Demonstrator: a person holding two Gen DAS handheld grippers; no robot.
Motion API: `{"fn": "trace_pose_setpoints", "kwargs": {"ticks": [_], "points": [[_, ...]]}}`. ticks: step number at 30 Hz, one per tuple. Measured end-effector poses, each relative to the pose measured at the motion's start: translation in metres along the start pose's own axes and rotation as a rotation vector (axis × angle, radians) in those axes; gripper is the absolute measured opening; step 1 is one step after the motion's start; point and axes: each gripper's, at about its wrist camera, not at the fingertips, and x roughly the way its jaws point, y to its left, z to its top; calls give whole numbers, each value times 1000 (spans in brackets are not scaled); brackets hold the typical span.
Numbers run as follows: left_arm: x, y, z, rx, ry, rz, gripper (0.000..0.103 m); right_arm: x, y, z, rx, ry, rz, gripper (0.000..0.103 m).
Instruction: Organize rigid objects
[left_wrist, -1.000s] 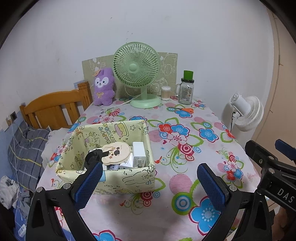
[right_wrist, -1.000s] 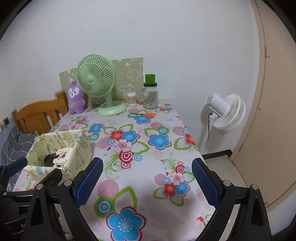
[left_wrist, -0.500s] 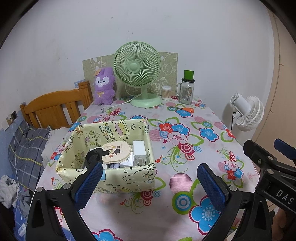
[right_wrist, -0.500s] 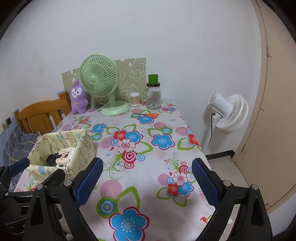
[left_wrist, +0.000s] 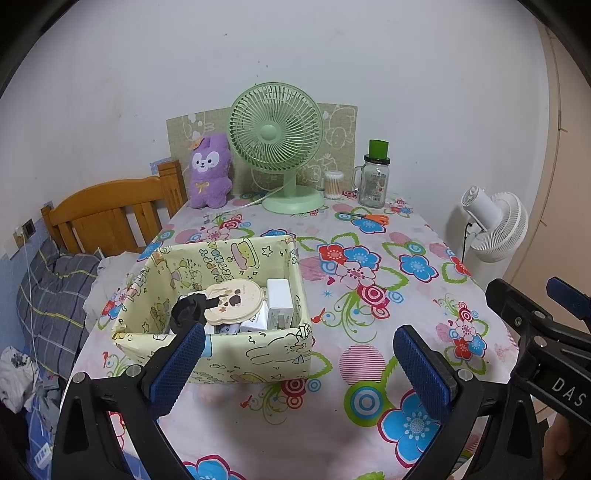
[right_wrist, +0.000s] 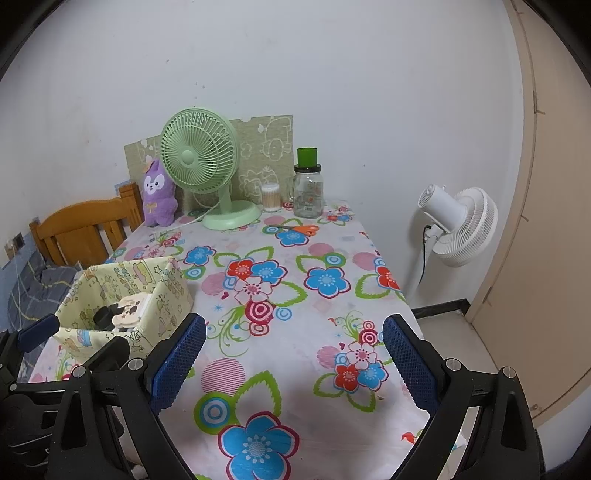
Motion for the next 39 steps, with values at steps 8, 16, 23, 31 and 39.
{"fn": "trace_pose_setpoints", "kwargs": {"ticks": [8,16,23,31,39], "points": [[0,0,-1,1,-3,3,103,0,0,0,4,0,5,98],[0,0,-1,-1,-4,4,103,0,0,0,3,-2,12,98],[0,0,-1,-1,-1,3,103,0,3,1,3,-2,11,98],[0,0,-1,-1,-4,3,103,0,3,1,0,-7,11,98],[-1,1,-1,3,-5,4,103,-3,4,0,-2,-16,13,98]]}}
